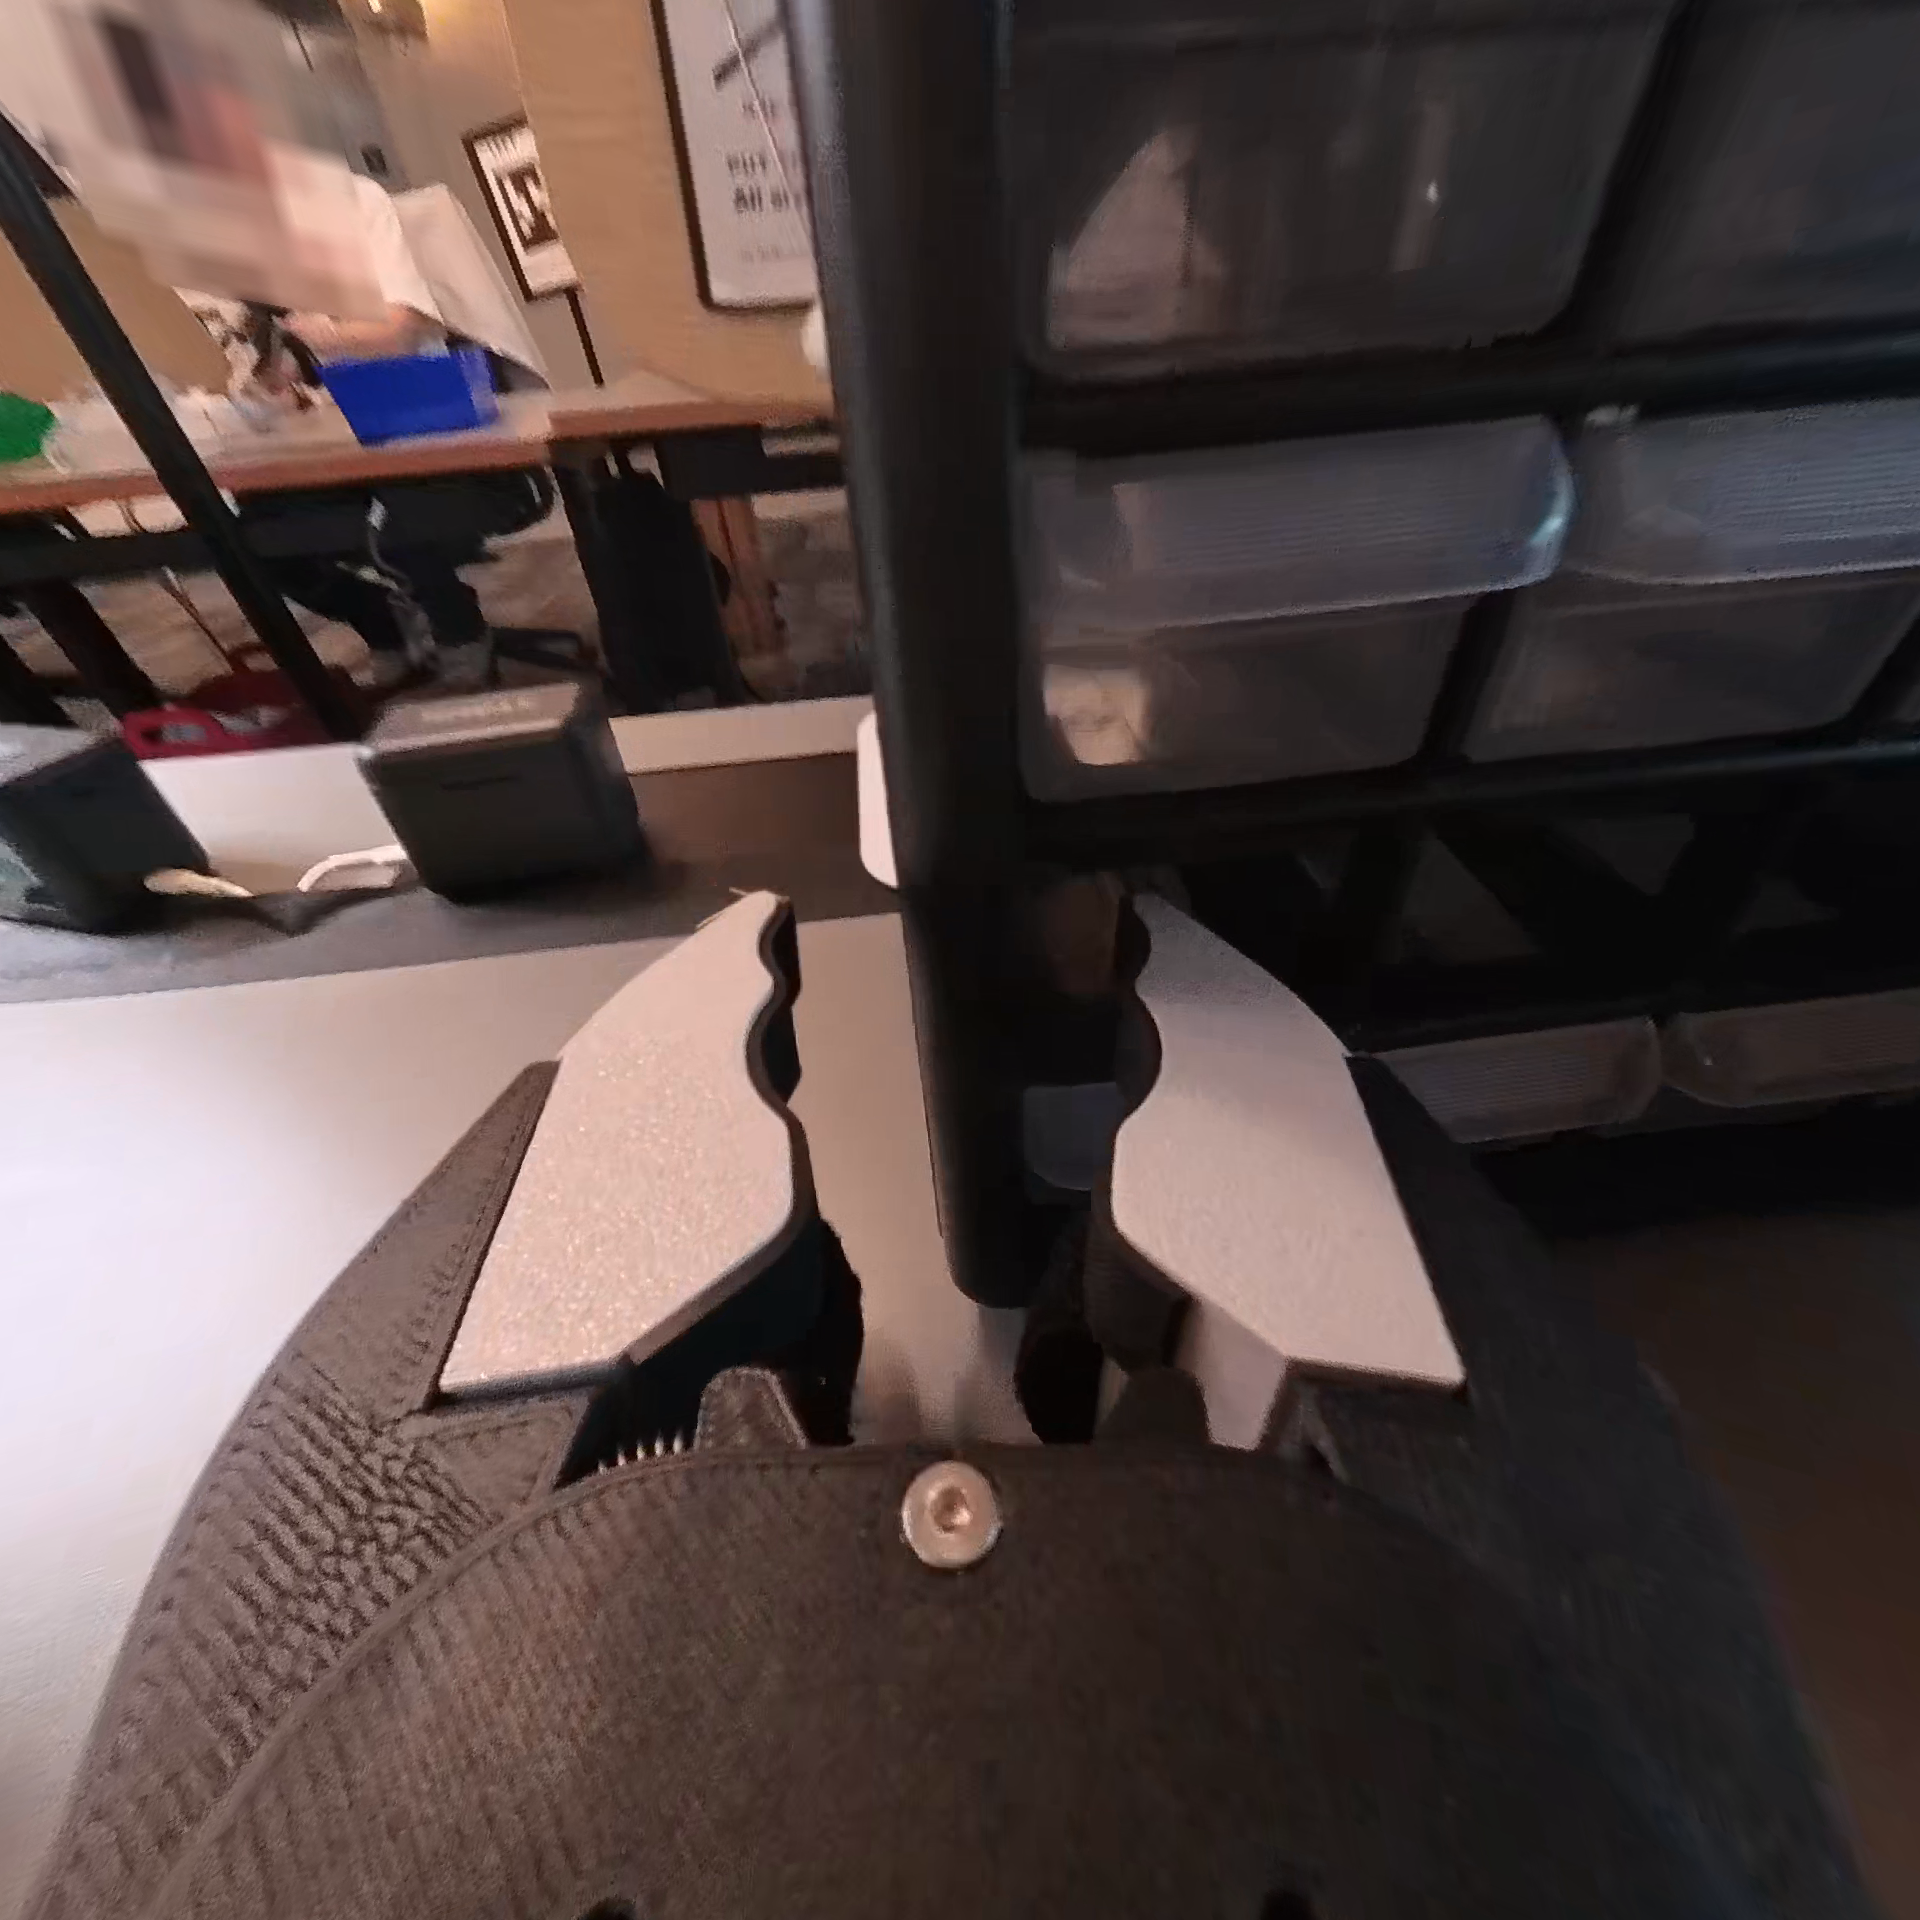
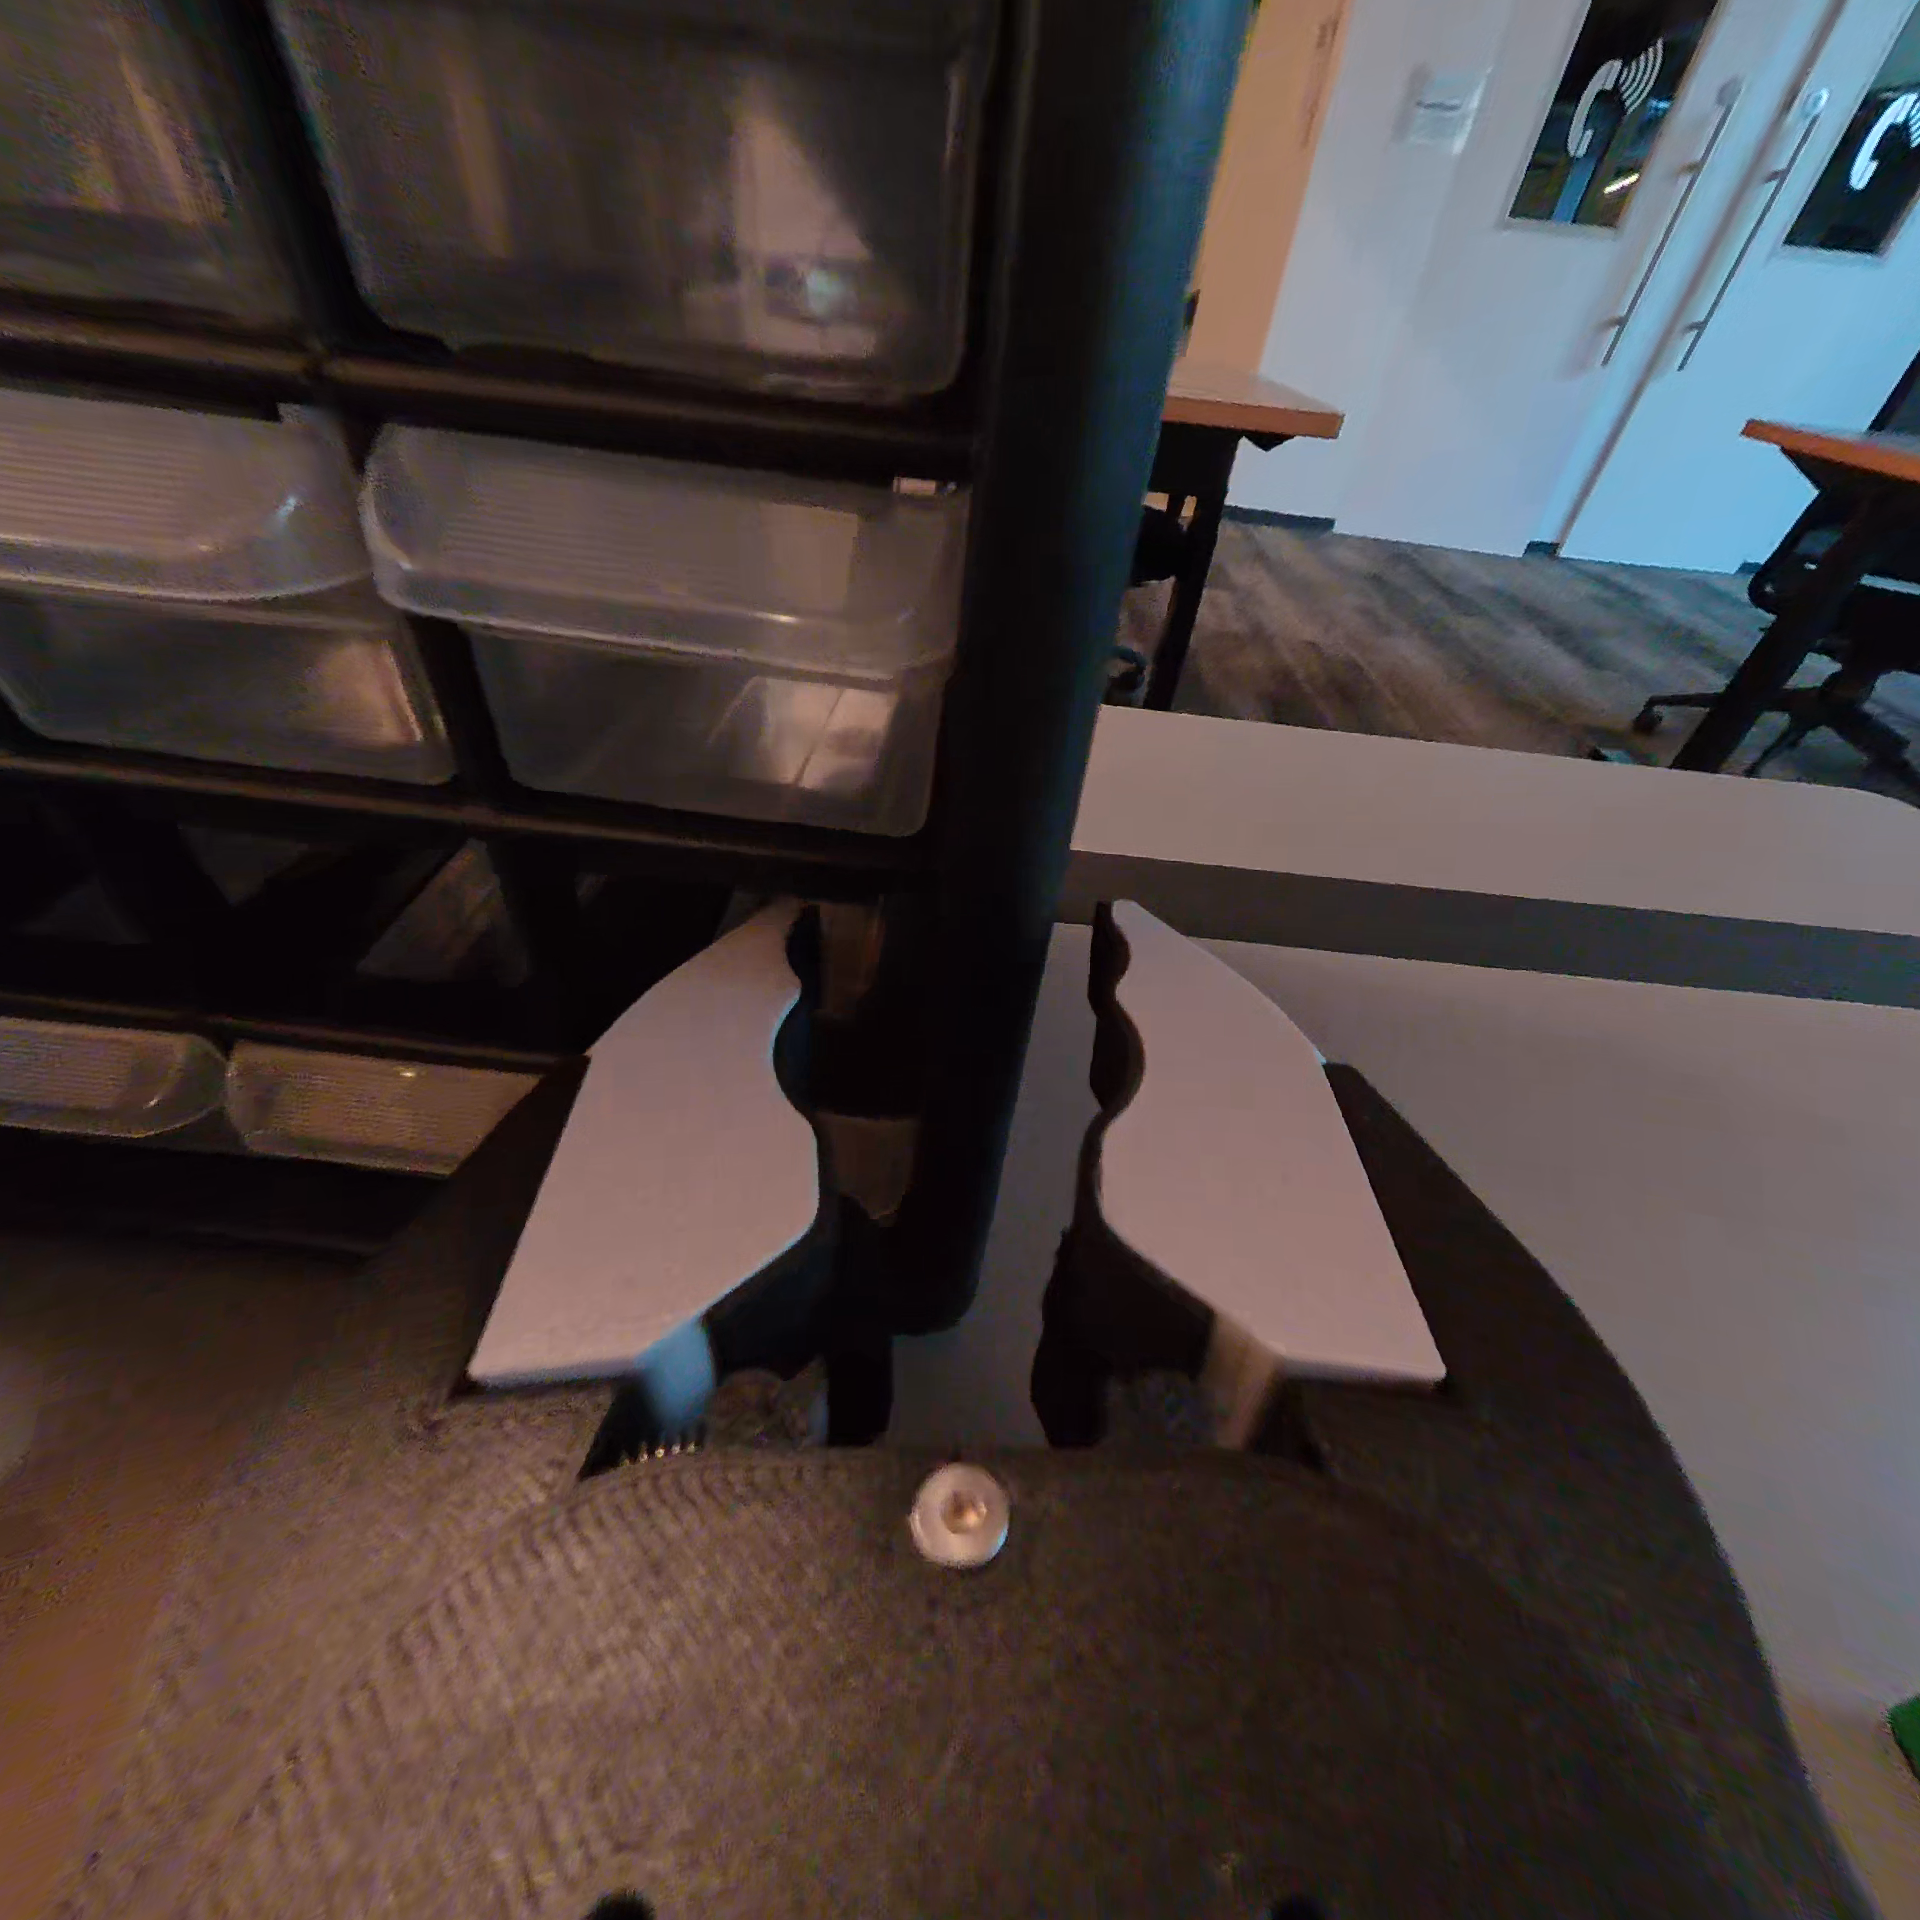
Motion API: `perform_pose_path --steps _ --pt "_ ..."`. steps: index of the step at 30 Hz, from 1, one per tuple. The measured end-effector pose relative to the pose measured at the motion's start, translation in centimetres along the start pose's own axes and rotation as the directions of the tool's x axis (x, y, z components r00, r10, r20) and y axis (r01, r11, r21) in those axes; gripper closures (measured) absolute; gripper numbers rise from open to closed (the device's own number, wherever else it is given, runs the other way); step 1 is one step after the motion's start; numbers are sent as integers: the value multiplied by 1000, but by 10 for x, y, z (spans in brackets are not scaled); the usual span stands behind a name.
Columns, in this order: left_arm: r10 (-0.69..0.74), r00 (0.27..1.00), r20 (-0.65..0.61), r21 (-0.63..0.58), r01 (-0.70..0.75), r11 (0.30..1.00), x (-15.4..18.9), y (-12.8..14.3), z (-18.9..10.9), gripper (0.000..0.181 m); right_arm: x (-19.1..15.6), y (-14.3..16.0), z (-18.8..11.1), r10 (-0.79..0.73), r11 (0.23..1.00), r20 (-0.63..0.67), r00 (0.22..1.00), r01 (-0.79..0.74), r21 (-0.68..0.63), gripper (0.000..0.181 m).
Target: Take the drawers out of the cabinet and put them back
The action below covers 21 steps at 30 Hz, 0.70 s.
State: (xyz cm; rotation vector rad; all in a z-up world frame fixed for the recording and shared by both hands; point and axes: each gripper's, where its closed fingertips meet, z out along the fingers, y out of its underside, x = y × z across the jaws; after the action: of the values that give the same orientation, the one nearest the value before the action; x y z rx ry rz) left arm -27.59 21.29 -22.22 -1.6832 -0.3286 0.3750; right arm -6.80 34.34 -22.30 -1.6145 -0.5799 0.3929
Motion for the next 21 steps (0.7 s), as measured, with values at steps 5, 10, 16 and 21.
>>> perform_pose_path --steps 5,10,16,21 --pt "-58 996 -62 -95 52 994 3 11 8 157 7 0 1 -18 1000 -77 997 18 -6 163" --pt "-21 1000 -7 -86 20 996 1 11 4 161 6 1 -2 -11 1000 -73 997 11 -1 163" --pt "-66 998 -8 -87 65 994 2 13 -11 161 4 2 -16 18 1000 -55 998 -17 18 163" --pt "-60 998 -5 -86 59 995 5 15 -32 161 3 4 -35 22 1000 -50 999 -21 19 163"
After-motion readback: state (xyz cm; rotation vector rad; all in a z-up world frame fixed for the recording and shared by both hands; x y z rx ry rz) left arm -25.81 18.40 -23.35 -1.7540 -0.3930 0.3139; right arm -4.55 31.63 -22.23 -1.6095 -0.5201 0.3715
